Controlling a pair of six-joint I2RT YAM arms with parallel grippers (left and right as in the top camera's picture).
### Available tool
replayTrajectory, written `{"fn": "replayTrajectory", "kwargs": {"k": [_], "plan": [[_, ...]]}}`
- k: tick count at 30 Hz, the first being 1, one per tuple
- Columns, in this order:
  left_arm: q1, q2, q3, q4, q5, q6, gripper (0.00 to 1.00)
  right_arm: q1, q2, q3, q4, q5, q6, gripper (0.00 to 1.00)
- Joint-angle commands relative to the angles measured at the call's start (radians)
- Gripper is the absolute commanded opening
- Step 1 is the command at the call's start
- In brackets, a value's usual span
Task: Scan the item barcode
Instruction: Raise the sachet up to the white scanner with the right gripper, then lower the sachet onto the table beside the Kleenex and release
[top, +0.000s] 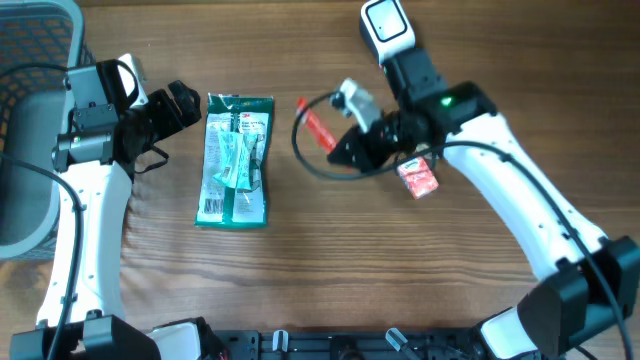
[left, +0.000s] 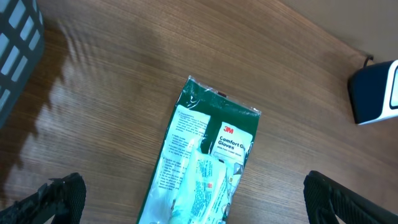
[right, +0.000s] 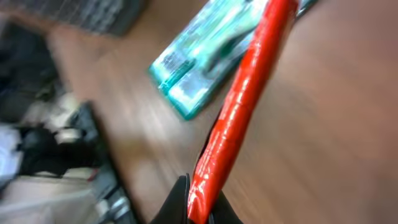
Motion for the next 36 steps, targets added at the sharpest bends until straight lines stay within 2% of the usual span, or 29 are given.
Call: {"fn": "replayTrajectory", "kwargs": {"k": [1, 4, 6, 8, 14, 17, 20, 24, 29, 36], "plan": [[-0.005, 0.002, 0.006, 0.003, -0.008, 0.021, 1.00, -0.001, -0.013, 0.253, -0.080, 0.348, 0.049, 0.04], [-0.005, 0.002, 0.006, 0.003, -0.008, 0.021, 1.00, 0.000, -0.011, 0.346, -0.113, 0.528, -0.006, 0.04], [-0.005, 0.002, 0.006, 0.003, -0.008, 0.021, 1.00, -0.001, 0.003, 0.342, -0.103, 0.643, -0.109, 0.04], [-0.005, 0.002, 0.006, 0.003, -0.008, 0.021, 1.00, -0.001, 0.029, 0.340, -0.072, 0.730, -0.142, 0.04], [-0.005, 0.002, 0.006, 0.003, -0.008, 0.021, 1.00, -0.001, 0.225, 0.340, 0.061, 0.962, -0.349, 0.04], [-0.005, 0.002, 0.006, 0.003, -0.008, 0.021, 1.00, -0.002, 0.338, 0.340, 0.146, 1.020, -0.373, 0.04], [-0.005, 0.002, 0.006, 0.003, -0.008, 0.021, 1.00, -0.014, 0.452, 0.340, 0.270, 1.168, -0.373, 0.04], [-0.005, 0.002, 0.006, 0.003, -0.008, 0.021, 1.00, -0.048, 0.549, 0.340, 0.369, 1.183, -0.369, 0.04], [-0.005, 0.002, 0.006, 0.003, -0.008, 0.021, 1.00, -0.087, 0.623, 0.340, 0.389, 1.174, -0.380, 0.04], [-0.005, 0.002, 0.006, 0.003, -0.008, 0.021, 1.00, -0.098, 0.642, 0.333, 0.379, 1.150, -0.581, 0.04]]}}
